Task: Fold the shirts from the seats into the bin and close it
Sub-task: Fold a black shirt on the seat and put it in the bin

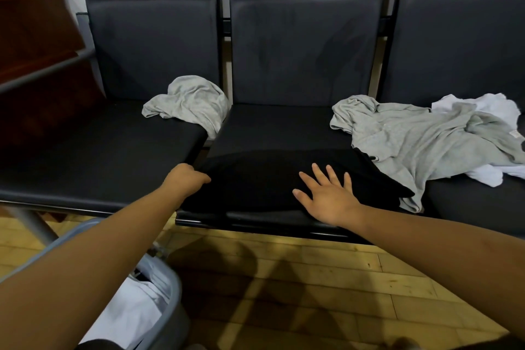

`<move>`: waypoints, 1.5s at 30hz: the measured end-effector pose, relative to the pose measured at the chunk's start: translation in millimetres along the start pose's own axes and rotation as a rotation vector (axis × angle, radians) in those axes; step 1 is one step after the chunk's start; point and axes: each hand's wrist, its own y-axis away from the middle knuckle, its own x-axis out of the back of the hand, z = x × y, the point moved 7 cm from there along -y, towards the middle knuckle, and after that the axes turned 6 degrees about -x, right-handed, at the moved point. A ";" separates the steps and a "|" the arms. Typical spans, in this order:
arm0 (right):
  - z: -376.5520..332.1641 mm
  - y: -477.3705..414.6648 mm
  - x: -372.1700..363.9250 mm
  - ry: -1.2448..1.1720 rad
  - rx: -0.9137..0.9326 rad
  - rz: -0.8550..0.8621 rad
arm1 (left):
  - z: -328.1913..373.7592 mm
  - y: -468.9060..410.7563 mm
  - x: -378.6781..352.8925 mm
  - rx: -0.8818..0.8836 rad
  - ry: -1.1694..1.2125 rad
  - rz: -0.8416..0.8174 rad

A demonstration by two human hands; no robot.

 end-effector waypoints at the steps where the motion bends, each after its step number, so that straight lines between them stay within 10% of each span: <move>1: -0.2 0.1 0.0 -0.004 -0.001 -0.010 | -4.8 4.8 -1.0 0.093 0.179 -0.049; 6: -3.8 -0.6 4.3 -0.005 -0.005 -0.017 | -21.4 28.9 -10.2 0.412 0.678 -0.362; 21: -103.7 7.2 -3.5 -0.167 0.145 -0.110 | 34.0 38.5 21.4 0.030 0.834 -0.273; 29: -77.6 4.3 24.4 -1.608 -0.148 -0.295 | 114.5 51.3 -33.0 -0.164 0.685 -0.426; 33: -29.7 -0.3 25.5 -1.805 -0.300 -0.344 | 141.7 59.7 -77.1 -0.283 0.474 -0.479; 38: 3.0 -3.8 20.7 -1.597 -0.418 -0.242 | 134.7 64.3 -105.4 -0.311 0.432 -0.641; 45: 13.0 -8.5 57.8 -1.050 -0.270 0.168 | 94.8 21.4 -53.5 -0.391 0.302 -0.044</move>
